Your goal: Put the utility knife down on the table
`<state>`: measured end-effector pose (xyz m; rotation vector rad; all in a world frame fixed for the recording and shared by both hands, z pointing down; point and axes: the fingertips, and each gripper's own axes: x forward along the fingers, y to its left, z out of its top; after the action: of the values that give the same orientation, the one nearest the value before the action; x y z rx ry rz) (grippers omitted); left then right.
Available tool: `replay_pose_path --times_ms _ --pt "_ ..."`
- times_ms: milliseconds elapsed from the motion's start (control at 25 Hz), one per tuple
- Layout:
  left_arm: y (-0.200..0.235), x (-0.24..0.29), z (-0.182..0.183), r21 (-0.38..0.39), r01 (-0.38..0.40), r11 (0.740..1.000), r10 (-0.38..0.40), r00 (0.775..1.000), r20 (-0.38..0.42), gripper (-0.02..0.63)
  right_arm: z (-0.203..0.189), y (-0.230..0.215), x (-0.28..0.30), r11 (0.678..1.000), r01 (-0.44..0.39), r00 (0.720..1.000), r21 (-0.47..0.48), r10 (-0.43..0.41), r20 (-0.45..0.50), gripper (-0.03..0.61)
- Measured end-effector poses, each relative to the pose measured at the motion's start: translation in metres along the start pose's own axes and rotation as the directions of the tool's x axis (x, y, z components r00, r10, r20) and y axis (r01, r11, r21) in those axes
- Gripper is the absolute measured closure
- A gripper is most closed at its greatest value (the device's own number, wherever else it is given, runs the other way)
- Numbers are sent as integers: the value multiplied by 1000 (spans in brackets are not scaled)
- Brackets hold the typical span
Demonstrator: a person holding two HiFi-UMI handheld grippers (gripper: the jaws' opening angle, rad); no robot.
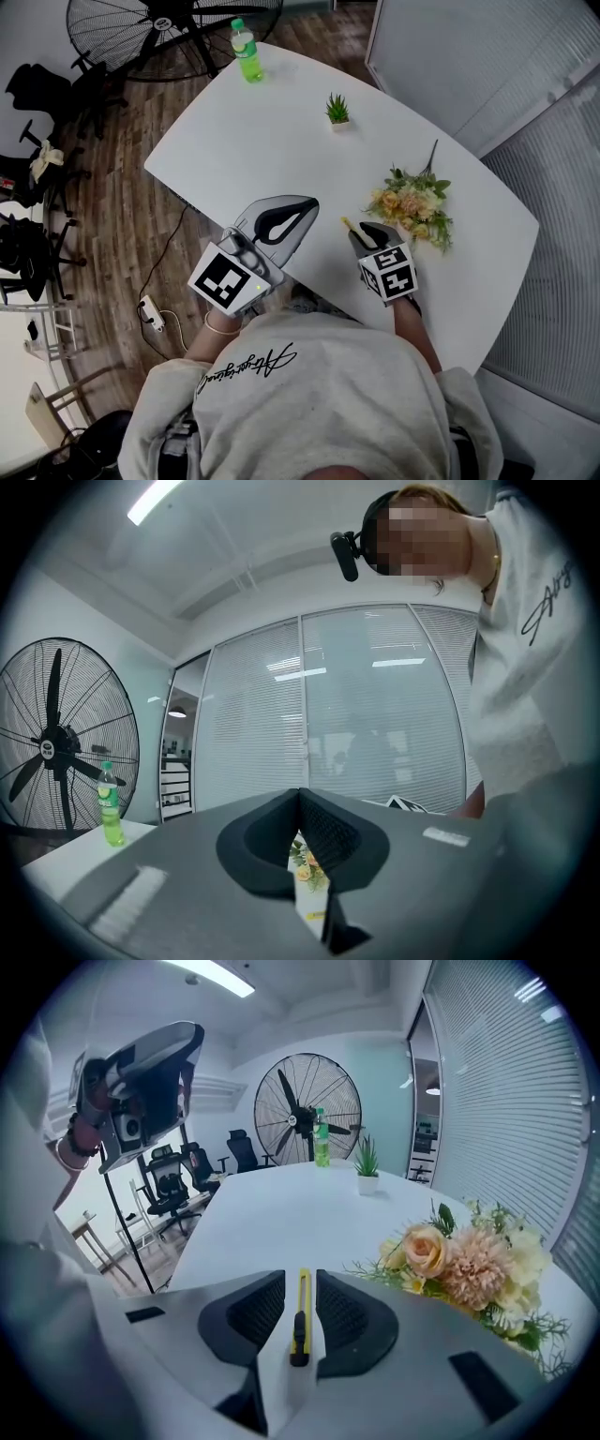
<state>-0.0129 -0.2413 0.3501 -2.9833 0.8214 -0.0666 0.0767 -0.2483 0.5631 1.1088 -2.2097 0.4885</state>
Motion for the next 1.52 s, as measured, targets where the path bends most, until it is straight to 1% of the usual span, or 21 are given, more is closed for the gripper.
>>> replay_pose_path --times_ms 280,480,600,680,800,920,1160,1320,1520 --pt "-2 5 14 -5 1 1000 0 999 52 613 27 -2 -17 1000 8 996 -15 -7 85 469" --pt "-2 5 17 -3 1 1000 -1 999 52 614 51 0 -32 1000 13 987 -21 -10 158 468" --pt "-2 5 11 8 7 1000 -7 1000 27 614 64 2 -42 1000 12 980 -24 -6 198 468" --pt "-3 5 13 4 5 1000 -5 999 37 612 72 4 -48 999 12 975 -32 -5 224 468" --pt "-3 7 18 -1 3 1000 -3 998 59 612 85 6 -58 999 14 963 -45 -1 270 468" --pt "-4 8 17 -3 4 1000 -4 998 57 612 97 8 -68 998 21 949 -57 -2 314 468" --pt "-4 8 18 -3 6 1000 -5 998 60 612 113 11 -84 997 30 928 -75 0 371 466" --pt "-3 8 17 3 6 1000 -6 999 52 614 124 14 -93 996 26 908 -85 12 419 465" --pt "-4 8 19 5 9 1000 -9 998 60 613 135 17 -106 997 11 880 -74 25 475 462"
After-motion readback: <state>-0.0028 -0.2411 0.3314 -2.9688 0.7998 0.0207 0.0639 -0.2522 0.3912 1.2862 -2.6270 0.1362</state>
